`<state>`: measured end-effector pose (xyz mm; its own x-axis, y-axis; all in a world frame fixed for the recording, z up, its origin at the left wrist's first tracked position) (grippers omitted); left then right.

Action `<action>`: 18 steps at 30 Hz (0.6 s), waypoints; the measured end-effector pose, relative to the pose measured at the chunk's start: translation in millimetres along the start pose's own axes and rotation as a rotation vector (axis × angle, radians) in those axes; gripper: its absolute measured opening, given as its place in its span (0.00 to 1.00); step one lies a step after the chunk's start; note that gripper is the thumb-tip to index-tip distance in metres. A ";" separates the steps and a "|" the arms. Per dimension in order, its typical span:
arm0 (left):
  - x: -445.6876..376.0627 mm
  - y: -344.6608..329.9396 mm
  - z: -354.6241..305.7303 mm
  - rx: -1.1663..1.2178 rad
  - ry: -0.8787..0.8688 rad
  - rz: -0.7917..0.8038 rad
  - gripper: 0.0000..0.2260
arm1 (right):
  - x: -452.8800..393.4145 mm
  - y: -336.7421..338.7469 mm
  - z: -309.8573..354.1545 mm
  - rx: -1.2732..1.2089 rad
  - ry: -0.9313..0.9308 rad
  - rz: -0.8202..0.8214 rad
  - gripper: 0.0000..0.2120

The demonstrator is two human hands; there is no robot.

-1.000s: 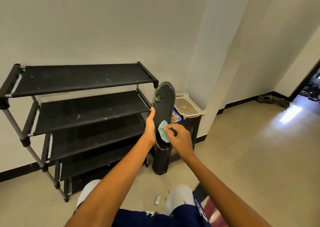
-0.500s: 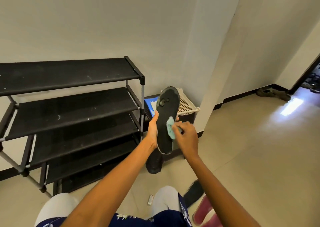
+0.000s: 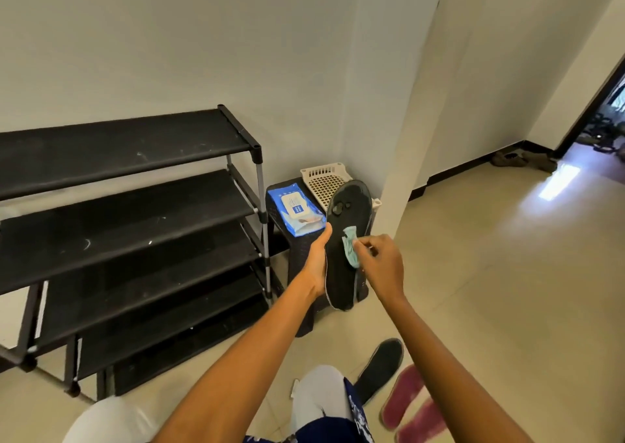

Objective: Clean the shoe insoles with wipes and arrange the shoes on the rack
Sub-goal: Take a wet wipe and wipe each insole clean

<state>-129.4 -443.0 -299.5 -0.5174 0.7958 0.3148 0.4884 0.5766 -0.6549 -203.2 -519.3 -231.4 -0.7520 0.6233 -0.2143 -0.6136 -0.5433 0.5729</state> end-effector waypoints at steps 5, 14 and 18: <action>-24.2 -0.8 13.2 0.132 0.057 0.036 0.27 | 11.0 -22.3 -7.2 0.082 0.080 0.047 0.11; -61.1 23.1 41.6 -0.033 0.209 0.032 0.26 | 14.0 -24.0 -90.6 -0.449 -0.244 0.013 0.02; -87.2 54.7 67.8 -0.237 0.277 -0.072 0.21 | 6.9 -57.8 -137.3 -0.537 -0.430 0.143 0.04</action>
<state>-105.2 -493.4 -409.3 -0.3628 0.7525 0.5496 0.6235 0.6344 -0.4569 -205.9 -560.9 -374.6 -0.7405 0.6317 0.2292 -0.6328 -0.7703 0.0786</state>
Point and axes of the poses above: each hand's wrist, its own x-axis away from the middle knuckle, its own y-axis out of the back of the hand, z = x × y, the point moved 9 cm from there along -x, towards the middle knuckle, and after that the axes turned 6 degrees about z, right-handed, at the moved point
